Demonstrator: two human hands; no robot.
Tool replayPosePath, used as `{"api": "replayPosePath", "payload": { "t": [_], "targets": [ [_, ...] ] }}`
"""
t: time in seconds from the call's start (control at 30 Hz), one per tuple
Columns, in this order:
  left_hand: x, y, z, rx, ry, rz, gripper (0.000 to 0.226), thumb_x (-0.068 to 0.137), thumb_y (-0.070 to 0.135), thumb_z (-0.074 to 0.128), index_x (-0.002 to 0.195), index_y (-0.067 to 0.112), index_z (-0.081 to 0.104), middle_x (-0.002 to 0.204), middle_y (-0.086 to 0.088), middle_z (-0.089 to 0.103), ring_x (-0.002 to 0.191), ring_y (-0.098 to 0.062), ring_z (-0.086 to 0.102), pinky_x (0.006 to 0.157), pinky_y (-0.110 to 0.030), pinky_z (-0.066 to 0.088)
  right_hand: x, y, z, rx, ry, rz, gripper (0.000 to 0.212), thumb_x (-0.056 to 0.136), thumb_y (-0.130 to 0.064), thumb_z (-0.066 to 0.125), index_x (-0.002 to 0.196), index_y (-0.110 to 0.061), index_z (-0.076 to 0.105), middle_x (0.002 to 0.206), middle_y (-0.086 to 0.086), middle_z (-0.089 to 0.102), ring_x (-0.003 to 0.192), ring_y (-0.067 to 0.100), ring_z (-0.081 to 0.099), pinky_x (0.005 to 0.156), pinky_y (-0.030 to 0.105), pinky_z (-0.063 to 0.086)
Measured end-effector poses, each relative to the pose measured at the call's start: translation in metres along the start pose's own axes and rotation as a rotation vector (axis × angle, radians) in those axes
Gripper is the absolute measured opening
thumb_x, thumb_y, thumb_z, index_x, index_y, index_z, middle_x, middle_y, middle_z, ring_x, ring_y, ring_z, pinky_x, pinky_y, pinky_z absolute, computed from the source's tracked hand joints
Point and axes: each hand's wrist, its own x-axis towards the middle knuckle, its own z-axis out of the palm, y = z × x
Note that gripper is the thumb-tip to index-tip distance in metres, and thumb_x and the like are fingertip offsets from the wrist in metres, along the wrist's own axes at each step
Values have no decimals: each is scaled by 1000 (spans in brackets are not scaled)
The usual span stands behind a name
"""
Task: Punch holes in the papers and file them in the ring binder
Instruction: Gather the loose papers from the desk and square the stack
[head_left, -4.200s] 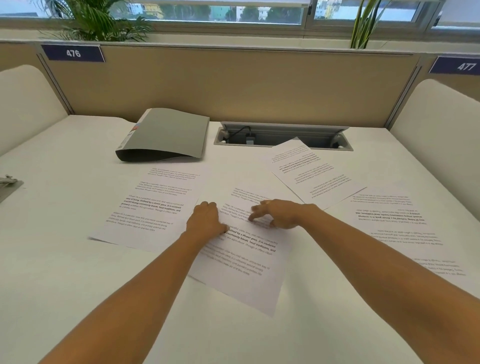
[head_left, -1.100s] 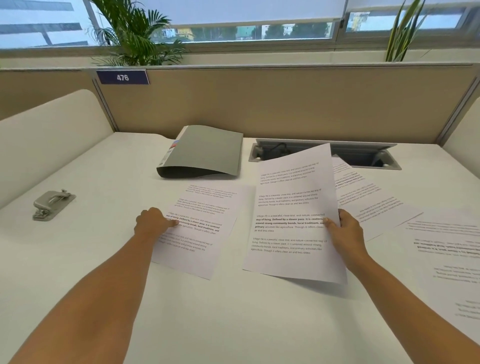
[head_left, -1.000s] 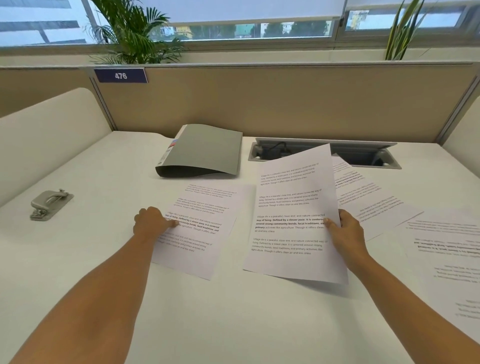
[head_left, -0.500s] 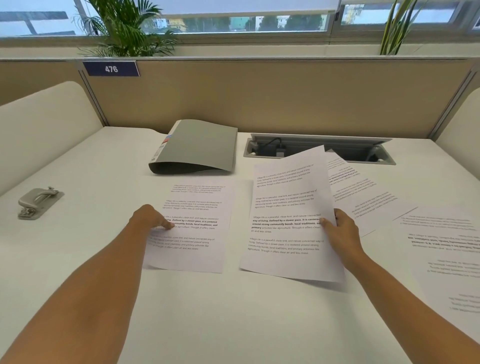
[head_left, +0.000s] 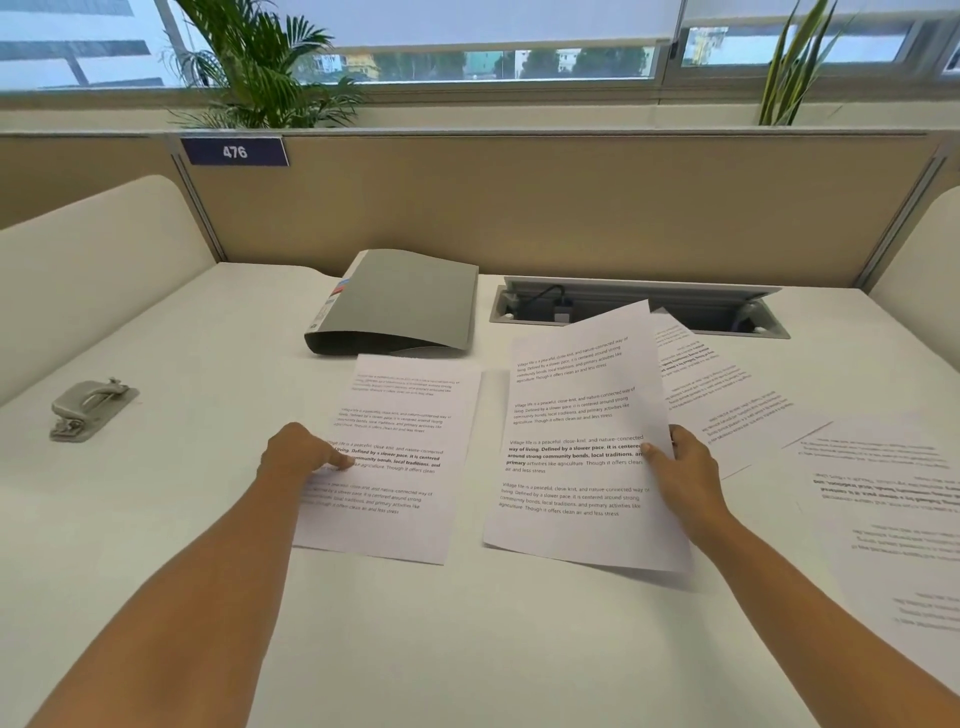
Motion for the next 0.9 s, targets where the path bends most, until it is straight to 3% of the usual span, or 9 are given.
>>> {"api": "replayPosePath", "payload": {
  "t": [0.07, 0.27, 0.43, 0.7, 0.9],
  "targets": [
    [-2, -1, 0, -7, 15, -9, 68, 58, 30, 87, 104, -5, 51, 110, -21, 63, 104, -37, 59, 79, -37, 44, -1, 0, 0, -1, -1, -3, 33, 94, -14, 49, 125, -5, 51, 123, 13, 60, 111, 33, 56, 95, 42, 46],
    [-6, -4, 2, 28, 46, -48, 75, 59, 37, 85, 112, -2, 50, 121, -20, 53, 117, -36, 49, 93, -42, 43, 0, 2, -3, -23, 4, -10, 33, 94, -13, 49, 126, -3, 51, 126, 14, 58, 113, 33, 54, 95, 40, 44],
    [-12, 2, 1, 28, 31, -36, 59, 65, 28, 84, 99, -1, 45, 120, -21, 56, 116, -37, 51, 91, -39, 43, 0, 5, -3, -25, 4, -21, 34, 94, -13, 48, 127, -3, 50, 128, 13, 57, 116, 32, 52, 96, 39, 42],
    [-15, -2, 0, -46, 7, -28, 57, 64, 23, 85, 94, -2, 43, 112, -20, 57, 114, -36, 53, 89, -37, 43, -1, 6, -2, -28, 1, -28, 36, 94, -13, 49, 129, -3, 49, 130, 14, 55, 118, 32, 51, 100, 40, 41],
    [-17, -8, 4, -147, 49, 1, 54, 70, 18, 79, 115, 0, 55, 117, -19, 59, 108, -38, 57, 90, -40, 46, 1, 4, -4, -34, -7, -29, 34, 95, -12, 46, 128, -4, 50, 127, 13, 57, 114, 32, 53, 95, 38, 42]
  ]
}}
